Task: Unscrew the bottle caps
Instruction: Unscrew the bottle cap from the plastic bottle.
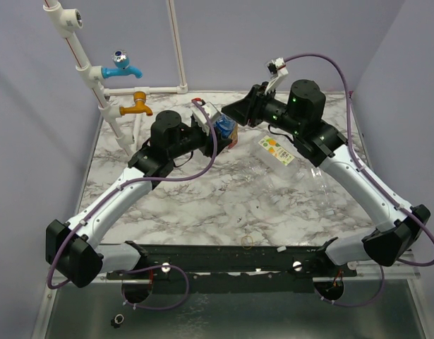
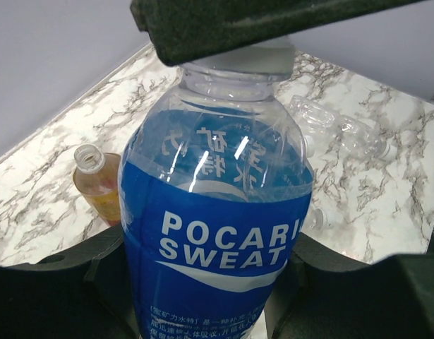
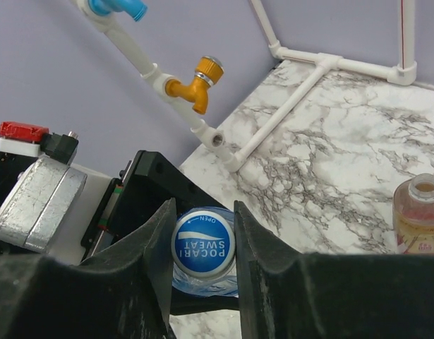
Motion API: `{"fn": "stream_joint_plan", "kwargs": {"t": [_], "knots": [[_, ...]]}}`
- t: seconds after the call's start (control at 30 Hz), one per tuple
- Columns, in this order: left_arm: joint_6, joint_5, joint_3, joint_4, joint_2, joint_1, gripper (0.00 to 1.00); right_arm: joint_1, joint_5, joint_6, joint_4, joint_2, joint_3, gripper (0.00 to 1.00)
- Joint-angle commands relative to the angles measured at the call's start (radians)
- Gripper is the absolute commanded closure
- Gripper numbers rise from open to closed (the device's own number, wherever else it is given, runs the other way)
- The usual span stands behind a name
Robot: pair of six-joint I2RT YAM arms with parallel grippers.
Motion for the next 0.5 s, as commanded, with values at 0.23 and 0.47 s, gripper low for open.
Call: {"fn": "stream_joint_plan", "kwargs": {"t": [0.23, 0.47], "knots": [[-0.159, 0.615, 0.012, -0.009, -0.033, 0.002, 1.00, -0.001, -0.511, -0.160, 0.247, -0.192, -0.126, 0.95], [-0.187, 0.744, 0.024, -0.020, -0.034, 0.002, 1.00, -0.002, -0.757, -0.191, 0.238, -0.208, -0.130, 0.95]]}}
